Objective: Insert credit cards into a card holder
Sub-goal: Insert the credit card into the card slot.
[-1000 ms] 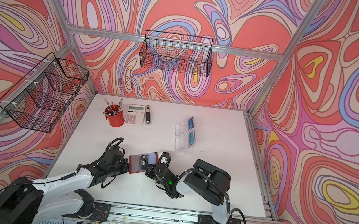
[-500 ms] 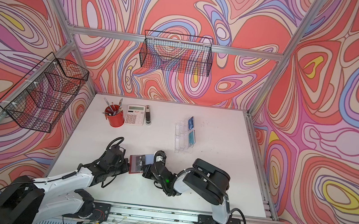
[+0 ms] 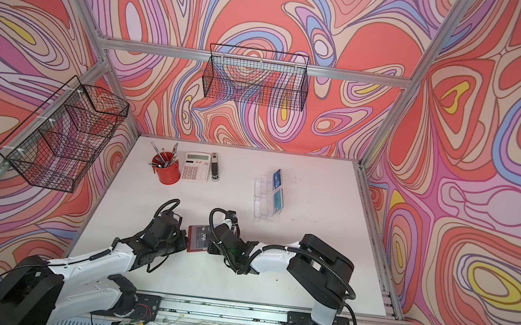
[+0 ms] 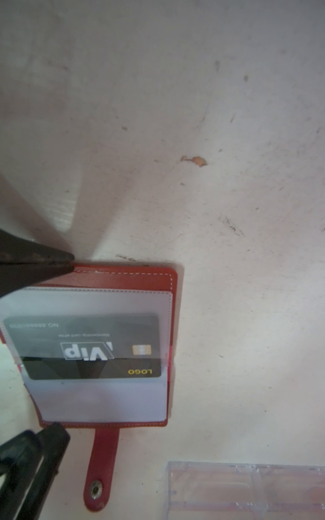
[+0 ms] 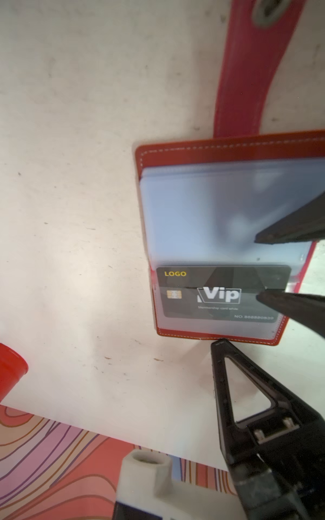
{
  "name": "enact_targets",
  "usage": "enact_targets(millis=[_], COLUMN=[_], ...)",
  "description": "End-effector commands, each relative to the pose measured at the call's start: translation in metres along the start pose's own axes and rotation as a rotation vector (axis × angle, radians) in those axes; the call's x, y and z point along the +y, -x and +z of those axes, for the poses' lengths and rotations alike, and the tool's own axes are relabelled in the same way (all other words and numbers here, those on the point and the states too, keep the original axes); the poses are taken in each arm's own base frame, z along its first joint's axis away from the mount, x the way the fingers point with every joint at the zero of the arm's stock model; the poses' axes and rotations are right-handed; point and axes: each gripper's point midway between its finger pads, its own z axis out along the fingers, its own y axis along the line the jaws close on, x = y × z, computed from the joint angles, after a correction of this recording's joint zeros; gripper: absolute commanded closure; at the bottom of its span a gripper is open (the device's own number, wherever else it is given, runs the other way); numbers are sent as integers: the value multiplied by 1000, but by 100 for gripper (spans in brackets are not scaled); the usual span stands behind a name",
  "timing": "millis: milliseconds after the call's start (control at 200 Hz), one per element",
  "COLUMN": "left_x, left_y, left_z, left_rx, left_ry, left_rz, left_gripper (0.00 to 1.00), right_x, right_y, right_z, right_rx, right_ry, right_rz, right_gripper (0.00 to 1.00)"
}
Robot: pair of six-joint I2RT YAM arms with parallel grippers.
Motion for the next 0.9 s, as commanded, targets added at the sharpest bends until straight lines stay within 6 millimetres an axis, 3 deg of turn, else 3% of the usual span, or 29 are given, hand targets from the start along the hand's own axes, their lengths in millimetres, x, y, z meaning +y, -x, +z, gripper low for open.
enact_targets(millis=[0, 335, 726, 891], left_x=[23, 19, 16, 17], left_y=[-20, -20, -20, -21], left_z=[1, 4, 4, 3], left_rx=[66, 80, 86, 84], left_ry=[81, 71, 60, 60], left_rz=[9, 12, 7, 9], left_gripper=[100, 100, 100, 100], right_x=[-6, 11, 36, 36], right_y=[-7, -28, -41, -26], right_z=[4, 35, 43, 32], right_rx=[35, 130, 156, 107], right_ry=[-48, 22, 102, 79], right_rz=[-54, -53, -65, -110], right_gripper=[70, 73, 75, 74])
